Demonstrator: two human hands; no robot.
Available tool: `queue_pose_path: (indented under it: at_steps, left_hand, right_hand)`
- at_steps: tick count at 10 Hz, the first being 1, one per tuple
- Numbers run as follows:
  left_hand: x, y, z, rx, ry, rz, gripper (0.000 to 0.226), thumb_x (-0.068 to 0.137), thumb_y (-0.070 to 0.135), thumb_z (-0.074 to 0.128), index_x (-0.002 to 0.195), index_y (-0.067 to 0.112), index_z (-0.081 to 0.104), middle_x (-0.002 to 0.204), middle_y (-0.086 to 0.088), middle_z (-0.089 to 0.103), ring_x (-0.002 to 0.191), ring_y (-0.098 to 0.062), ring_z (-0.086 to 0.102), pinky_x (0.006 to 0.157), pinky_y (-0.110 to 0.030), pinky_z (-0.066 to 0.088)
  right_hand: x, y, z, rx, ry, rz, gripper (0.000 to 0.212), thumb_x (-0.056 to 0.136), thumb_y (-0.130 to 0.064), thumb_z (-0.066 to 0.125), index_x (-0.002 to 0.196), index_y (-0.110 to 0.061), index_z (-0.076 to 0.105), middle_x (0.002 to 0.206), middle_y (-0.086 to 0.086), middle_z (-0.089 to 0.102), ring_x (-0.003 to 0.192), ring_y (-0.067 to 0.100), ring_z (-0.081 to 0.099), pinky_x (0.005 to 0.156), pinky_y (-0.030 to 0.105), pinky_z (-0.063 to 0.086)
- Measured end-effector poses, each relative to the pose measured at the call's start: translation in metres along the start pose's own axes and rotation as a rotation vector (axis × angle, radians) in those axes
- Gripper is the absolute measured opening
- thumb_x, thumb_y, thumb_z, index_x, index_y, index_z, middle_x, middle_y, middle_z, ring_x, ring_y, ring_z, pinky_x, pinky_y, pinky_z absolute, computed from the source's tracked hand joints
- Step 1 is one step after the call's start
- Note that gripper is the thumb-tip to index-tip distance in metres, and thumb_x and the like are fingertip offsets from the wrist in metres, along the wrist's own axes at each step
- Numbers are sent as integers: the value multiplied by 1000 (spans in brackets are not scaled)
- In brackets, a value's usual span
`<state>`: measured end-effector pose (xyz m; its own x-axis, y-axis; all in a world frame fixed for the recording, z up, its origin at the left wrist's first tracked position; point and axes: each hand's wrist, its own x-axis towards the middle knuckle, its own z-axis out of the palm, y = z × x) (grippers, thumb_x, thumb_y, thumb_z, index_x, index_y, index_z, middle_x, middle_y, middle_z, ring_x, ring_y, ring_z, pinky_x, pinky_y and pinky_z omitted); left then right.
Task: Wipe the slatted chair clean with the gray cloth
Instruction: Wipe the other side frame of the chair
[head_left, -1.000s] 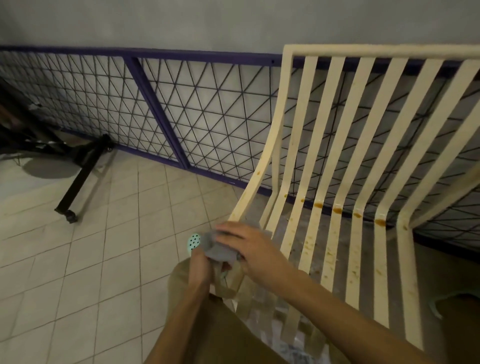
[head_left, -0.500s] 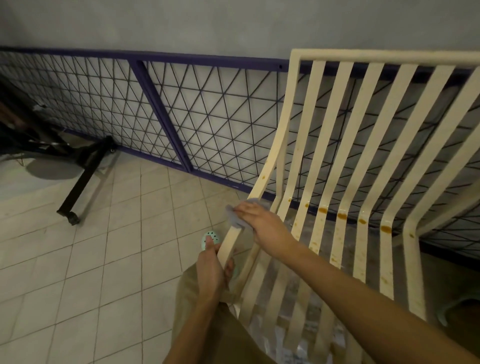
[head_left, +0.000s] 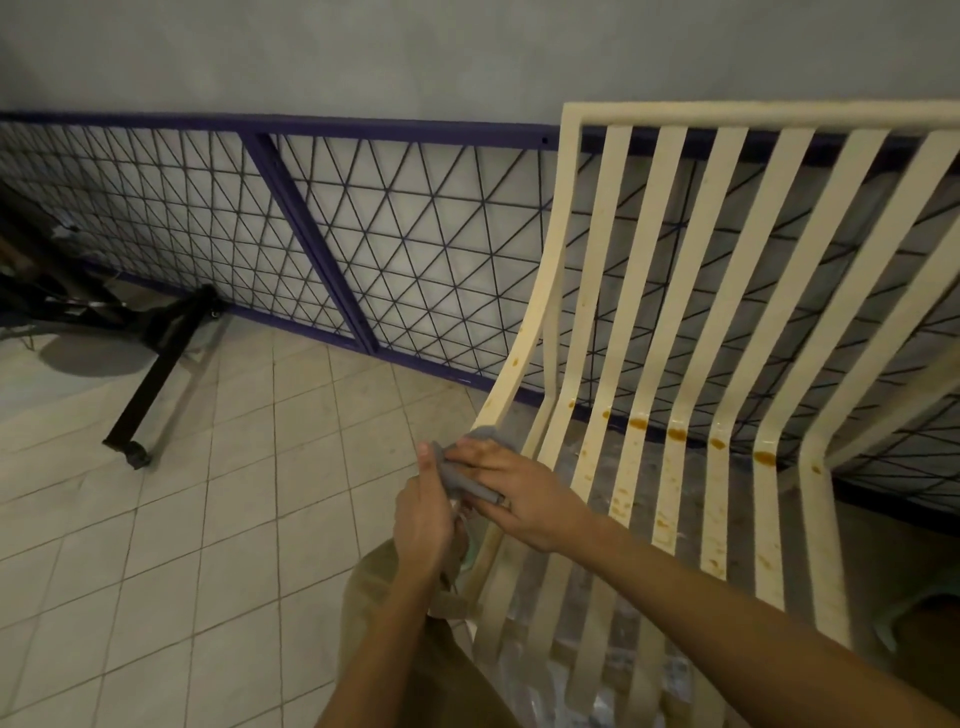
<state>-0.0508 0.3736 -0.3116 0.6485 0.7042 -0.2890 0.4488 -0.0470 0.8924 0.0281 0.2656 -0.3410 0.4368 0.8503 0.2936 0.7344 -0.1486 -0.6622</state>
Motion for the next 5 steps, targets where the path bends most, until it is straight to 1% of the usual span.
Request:
queue_pose_path:
  at_steps: [1,2,3,4,5]
  left_hand:
    - [-3,3,-4,121,-19,62,95,68,89,7,87,16,64,77,-14,66,75,-30,66,77,-45,55]
    - [13,-17,-4,289,-98,166,156,32,103,-10,128,-3,53,107,-31,63,99,-46,61,87,-52,50]
    - [-2,1,-2,214,-24,78,100,67,86,3,88,11,65,78,-15,66,82,-37,66,72,-38,52]
    - [7,-6,3,93,-11,5,62,84,68,17,78,23,59,77,-9,69,73,-19,67,71,-32,53]
    - [30,-4,-1,-206,-250,-260,72,92,69,22,117,13,59,125,-13,61,114,-27,61,99,-39,44]
  right_hand:
    - [12,19,-6,-83,39,-7,32,96,-19,53,125,-10,62,135,6,55,128,21,45,108,41,36]
    - [16,28,1,-113,88,83,34,95,-20,52,128,-12,59,137,3,52,130,19,43,110,42,35]
    - [9,2,19,10,165,207,43,93,-17,49,135,-9,53,146,7,43,140,18,31,118,35,24]
    - [-7,-25,31,199,154,194,49,95,-20,40,140,-2,45,152,13,34,143,15,19,118,15,7]
    - [-12,-10,27,80,85,112,46,98,-27,39,143,-17,45,154,1,34,146,12,19,120,28,14]
